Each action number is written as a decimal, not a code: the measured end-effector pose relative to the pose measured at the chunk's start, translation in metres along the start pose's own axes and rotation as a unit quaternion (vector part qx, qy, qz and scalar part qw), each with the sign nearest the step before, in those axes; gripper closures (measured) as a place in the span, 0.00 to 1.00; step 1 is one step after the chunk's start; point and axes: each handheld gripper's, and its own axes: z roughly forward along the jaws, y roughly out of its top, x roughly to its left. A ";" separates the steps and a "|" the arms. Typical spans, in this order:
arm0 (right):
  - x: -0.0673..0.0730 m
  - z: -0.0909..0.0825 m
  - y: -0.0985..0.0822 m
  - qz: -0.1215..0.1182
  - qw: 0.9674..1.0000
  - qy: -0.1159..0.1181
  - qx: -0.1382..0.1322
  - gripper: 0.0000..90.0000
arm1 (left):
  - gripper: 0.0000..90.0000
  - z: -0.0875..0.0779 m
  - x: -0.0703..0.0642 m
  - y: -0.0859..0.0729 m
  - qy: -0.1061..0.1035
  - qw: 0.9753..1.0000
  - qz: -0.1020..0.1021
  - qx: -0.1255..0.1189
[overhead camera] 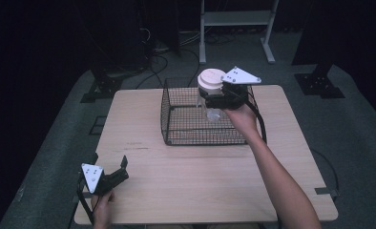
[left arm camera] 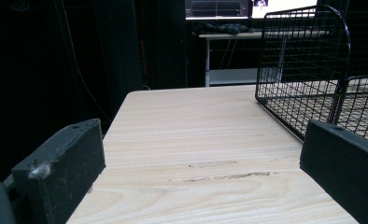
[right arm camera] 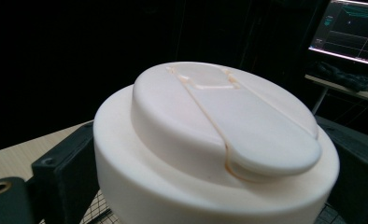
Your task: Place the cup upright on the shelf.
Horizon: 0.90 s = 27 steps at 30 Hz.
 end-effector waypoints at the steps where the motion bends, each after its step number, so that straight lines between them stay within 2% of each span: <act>1: 0.000 0.002 0.000 0.001 1.000 -0.001 0.001 0.05 | 0.00 0.000 0.000 0.000 0.000 1.000 0.000 0.000; 12: -0.003 0.024 -0.006 0.002 1.000 -0.006 0.007 0.05 | 0.00 0.000 0.000 0.000 -0.001 1.000 -0.001 -0.001; 15: -0.003 0.030 -0.009 0.008 1.000 0.003 0.004 0.05 | 0.00 0.000 0.000 0.000 0.000 1.000 -0.002 -0.001; 21: -0.002 0.045 -0.017 -0.004 1.000 0.011 0.008 0.05 | 0.00 0.000 0.000 0.000 -0.001 1.000 -0.003 -0.002; 27: -0.003 0.058 -0.027 0.003 1.000 0.016 0.013 0.05 | 0.00 0.000 0.001 0.000 -0.001 1.000 -0.002 -0.002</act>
